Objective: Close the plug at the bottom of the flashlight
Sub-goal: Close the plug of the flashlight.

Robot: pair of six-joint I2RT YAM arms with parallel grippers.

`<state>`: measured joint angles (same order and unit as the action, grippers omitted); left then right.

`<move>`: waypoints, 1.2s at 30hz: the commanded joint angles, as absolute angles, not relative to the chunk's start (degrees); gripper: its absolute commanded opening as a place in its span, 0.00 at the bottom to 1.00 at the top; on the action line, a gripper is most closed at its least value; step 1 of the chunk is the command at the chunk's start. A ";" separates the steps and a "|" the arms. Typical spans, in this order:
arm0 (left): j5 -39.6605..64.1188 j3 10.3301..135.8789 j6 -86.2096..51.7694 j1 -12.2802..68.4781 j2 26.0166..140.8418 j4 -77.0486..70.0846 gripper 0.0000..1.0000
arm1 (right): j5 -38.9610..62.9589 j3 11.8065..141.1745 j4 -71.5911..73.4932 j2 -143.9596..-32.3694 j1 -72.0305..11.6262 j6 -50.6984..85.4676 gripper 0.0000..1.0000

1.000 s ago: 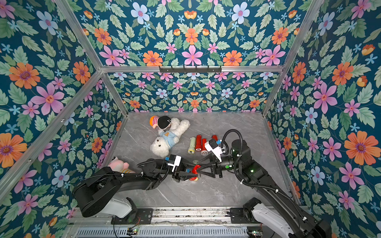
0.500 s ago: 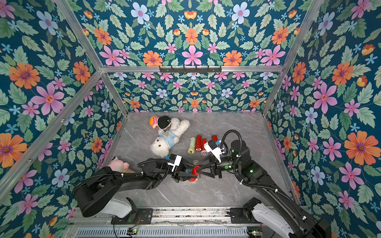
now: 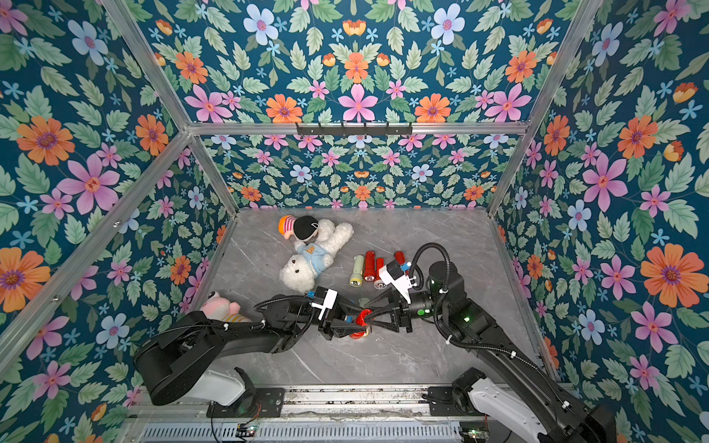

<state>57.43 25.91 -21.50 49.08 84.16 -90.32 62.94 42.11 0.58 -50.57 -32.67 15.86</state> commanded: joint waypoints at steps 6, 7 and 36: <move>55.48 26.36 -22.15 48.87 83.80 -98.52 0.00 | 65.14 41.79 -0.07 -50.63 -33.12 14.85 0.53; 55.46 26.37 -22.15 48.89 83.77 -98.53 0.00 | 65.05 41.75 -0.10 -50.64 -33.12 14.85 0.53; 57.12 27.86 -23.90 48.88 82.38 -98.53 0.00 | 63.27 41.17 -0.14 -51.96 -34.63 11.95 0.37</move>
<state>61.28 27.14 -23.55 48.99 83.13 -89.08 62.52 41.52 3.03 -51.42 -34.28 13.02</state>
